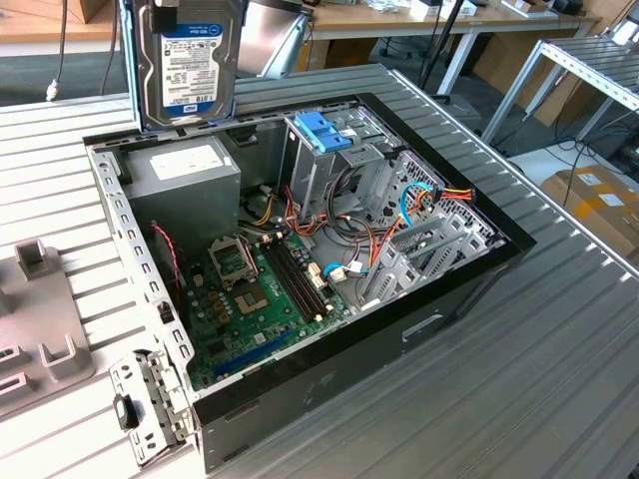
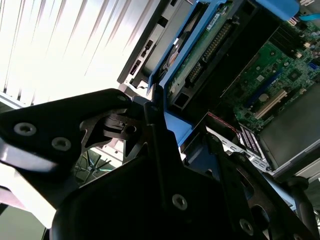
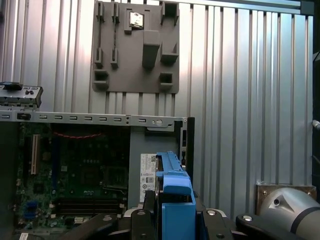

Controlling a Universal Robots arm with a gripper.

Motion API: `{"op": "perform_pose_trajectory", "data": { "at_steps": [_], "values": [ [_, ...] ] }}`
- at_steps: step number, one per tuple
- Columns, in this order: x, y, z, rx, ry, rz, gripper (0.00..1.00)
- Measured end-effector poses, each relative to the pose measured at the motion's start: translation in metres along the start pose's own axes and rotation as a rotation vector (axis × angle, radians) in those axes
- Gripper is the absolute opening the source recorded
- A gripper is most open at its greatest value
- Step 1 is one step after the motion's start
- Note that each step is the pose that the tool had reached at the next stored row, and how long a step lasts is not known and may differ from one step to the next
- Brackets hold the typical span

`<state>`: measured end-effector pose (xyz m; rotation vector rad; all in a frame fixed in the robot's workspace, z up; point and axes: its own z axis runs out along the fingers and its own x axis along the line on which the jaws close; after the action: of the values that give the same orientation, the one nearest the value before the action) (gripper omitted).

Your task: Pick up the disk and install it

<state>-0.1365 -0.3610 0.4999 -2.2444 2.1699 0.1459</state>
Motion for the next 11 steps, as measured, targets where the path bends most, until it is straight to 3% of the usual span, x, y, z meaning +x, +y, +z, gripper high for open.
{"op": "perform_pose_trajectory", "data": {
  "at_steps": [11],
  "values": [
    [0.0015,-0.0022,0.0,-0.0001,0.0,0.0,0.37]
  ]
}}
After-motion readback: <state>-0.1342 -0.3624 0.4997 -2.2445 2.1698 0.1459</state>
